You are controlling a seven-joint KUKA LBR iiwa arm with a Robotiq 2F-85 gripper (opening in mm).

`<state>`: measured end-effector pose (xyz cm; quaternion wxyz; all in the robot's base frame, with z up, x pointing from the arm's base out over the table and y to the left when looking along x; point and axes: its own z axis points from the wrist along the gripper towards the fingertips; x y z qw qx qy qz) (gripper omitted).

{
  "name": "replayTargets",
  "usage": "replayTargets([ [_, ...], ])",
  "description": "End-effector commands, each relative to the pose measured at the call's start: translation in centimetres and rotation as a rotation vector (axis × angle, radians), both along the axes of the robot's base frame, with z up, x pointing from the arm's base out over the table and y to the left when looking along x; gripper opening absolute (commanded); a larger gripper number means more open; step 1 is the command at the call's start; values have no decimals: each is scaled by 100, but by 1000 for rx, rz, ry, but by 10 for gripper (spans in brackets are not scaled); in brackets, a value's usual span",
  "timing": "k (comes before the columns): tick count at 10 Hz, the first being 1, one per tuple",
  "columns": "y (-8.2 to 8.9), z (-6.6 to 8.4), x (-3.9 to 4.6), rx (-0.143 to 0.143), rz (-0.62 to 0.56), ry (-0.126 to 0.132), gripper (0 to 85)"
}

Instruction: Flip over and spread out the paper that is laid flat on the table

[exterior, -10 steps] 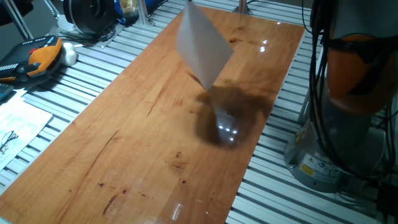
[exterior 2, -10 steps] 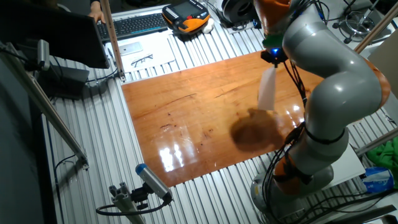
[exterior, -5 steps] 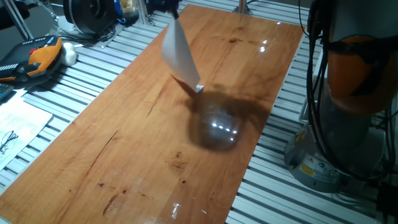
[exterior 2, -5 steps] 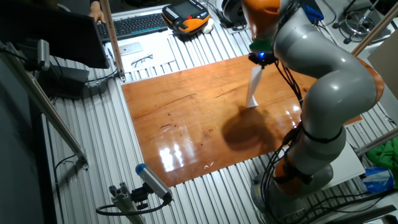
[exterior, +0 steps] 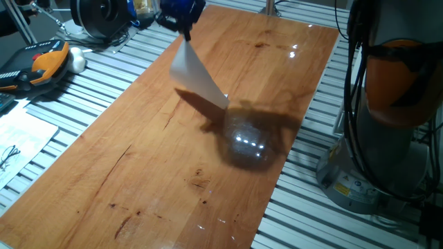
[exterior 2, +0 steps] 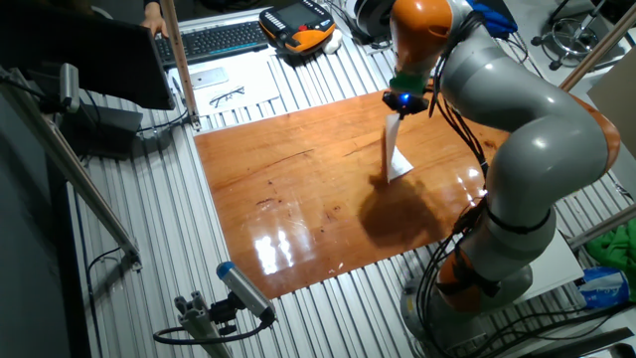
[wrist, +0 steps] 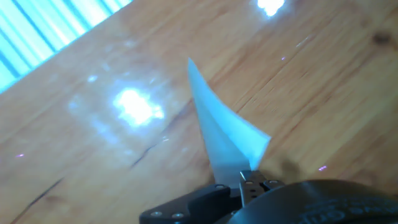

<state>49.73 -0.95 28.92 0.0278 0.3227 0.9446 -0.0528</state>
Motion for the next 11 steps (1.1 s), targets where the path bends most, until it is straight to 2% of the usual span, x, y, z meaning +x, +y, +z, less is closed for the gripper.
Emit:
replayTargets([
  [1, 79, -20, -30, 6, 5, -3, 0],
  [3, 172, -51, -81, 27, 44, 9, 0],
  [4, 219, -73, -112, 25, 84, 13, 0],
  [5, 248, -81, -132, 17, 144, 27, 0],
  [6, 261, -85, -140, 24, 199, 43, 0],
  [7, 266, -105, -146, 13, 264, 61, 0],
  [8, 250, -151, -147, -14, 325, 83, 0],
  [9, 228, -204, -143, 0, 330, 85, 0],
  [11, 252, -365, -162, 32, 316, 53, 0],
])
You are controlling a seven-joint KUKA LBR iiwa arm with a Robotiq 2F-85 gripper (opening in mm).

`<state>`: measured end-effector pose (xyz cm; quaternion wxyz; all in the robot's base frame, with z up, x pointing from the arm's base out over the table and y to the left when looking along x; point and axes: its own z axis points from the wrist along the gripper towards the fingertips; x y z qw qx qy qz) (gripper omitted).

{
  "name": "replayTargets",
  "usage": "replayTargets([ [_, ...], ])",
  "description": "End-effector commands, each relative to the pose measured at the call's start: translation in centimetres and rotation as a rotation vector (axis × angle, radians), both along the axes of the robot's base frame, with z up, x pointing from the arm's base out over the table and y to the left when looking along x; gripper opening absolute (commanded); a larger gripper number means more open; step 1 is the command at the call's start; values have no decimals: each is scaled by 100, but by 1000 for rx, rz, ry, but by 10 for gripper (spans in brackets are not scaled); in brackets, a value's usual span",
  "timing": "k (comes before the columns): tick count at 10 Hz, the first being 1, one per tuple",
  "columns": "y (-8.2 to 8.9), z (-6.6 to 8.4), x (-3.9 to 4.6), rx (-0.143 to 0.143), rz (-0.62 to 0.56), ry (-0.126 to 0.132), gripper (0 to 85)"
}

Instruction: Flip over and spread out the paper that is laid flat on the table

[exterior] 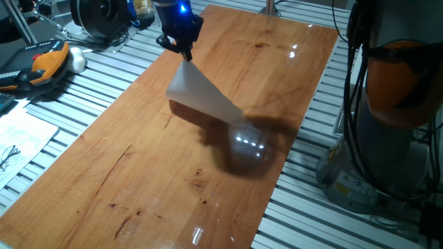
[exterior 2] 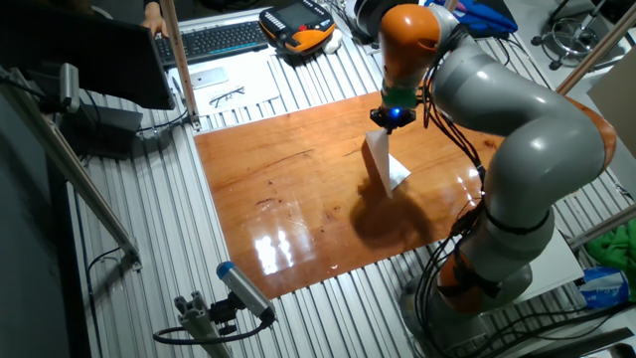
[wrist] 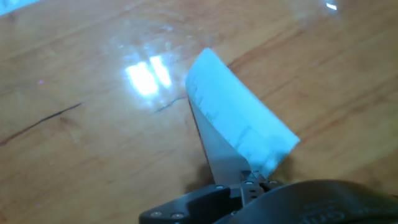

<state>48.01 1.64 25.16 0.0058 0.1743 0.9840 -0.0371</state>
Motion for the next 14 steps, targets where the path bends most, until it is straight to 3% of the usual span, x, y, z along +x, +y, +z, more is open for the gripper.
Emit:
replayTargets([
  [1, 35, -35, -30, 29, -15, -5, 0],
  [5, 98, -63, -77, 1, 10, 5, 0],
  [8, 99, -89, -91, 18, 37, -1, 0],
  [9, 99, -89, -91, -12, 48, 16, 0],
  [10, 99, -89, -91, -11, 59, 46, 0],
  [12, 99, -89, -91, 41, 117, 83, 0],
  [14, 99, -89, -91, 46, 140, 51, 0],
])
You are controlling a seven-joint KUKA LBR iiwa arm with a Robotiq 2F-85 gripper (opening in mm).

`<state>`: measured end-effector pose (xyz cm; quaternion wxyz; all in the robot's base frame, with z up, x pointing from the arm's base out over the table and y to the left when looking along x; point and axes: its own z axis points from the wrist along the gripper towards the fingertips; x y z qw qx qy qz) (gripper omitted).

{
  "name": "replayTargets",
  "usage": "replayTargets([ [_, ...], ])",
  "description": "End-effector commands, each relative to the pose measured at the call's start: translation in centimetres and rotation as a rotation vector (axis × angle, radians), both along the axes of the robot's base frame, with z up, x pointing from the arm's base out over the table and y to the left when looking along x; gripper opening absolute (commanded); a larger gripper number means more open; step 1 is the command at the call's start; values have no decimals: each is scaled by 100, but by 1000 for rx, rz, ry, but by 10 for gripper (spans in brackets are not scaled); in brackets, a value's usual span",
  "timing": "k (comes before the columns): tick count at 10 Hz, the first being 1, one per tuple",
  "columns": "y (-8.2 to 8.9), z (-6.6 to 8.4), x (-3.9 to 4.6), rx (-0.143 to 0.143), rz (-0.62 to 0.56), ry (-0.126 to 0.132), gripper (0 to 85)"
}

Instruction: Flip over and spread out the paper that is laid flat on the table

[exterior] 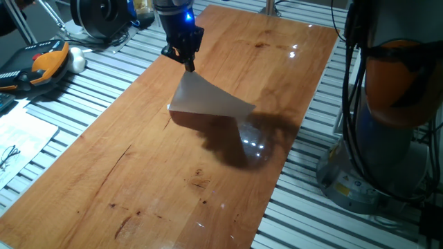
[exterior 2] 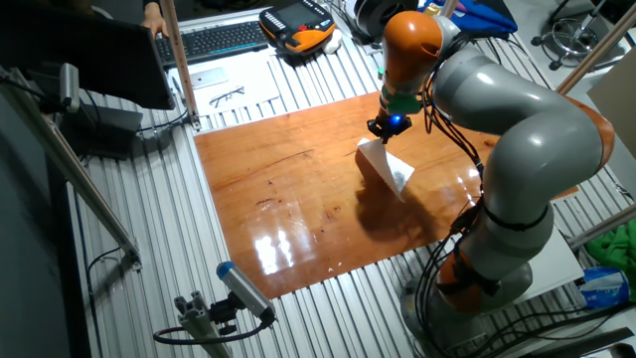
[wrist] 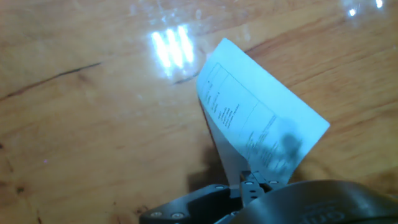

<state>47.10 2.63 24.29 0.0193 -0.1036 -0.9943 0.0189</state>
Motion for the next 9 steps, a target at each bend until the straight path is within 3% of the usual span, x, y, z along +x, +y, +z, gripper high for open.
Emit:
replayTargets([
  [1, 0, -2, 0, 5, 7, -13, 0],
  [2, 0, -2, 0, 21, 33, -16, 0],
  [3, 0, -2, 0, -24, 129, -17, 0],
  [4, 0, -2, 0, -49, 191, -5, 0],
  [5, 0, -2, 0, -4, 189, -6, 0],
  [6, 0, -2, 0, -59, 219, -10, 0],
  [7, 0, -2, 0, -69, 195, -12, 0],
  [8, 3, -49, 40, -67, 172, -17, 0],
  [9, 6, -128, 95, -47, 146, -24, 0],
])
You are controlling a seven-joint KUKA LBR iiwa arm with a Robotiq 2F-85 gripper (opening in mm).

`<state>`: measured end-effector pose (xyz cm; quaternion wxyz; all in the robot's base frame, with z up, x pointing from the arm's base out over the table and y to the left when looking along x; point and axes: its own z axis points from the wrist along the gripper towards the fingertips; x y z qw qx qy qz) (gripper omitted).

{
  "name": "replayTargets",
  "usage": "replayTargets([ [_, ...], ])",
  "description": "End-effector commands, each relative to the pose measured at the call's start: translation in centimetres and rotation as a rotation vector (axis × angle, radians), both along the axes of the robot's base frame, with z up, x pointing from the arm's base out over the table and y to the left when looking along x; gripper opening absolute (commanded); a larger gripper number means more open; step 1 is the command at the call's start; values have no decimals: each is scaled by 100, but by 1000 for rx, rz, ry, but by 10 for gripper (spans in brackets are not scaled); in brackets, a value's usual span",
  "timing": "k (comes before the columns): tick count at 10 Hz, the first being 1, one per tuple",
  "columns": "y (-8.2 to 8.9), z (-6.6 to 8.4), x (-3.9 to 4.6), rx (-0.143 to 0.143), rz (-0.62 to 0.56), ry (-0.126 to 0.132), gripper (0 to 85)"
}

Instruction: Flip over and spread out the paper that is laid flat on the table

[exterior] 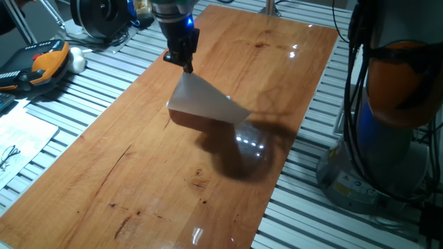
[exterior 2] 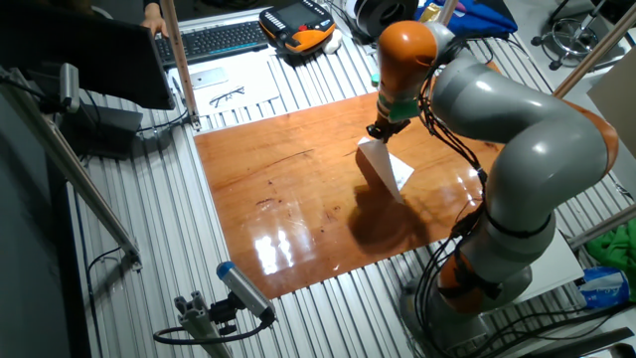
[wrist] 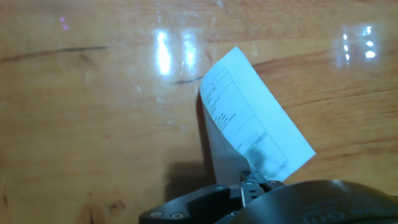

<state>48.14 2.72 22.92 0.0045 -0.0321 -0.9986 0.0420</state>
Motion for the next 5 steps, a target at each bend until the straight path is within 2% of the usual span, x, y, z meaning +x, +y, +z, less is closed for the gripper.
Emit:
replayTargets([
  [1, -2, -81, 47, 4, -9, -1, 0],
  [3, 6, -232, 132, 14, -28, -13, 0],
  [5, 57, -288, 141, 11, -60, -23, 0],
])
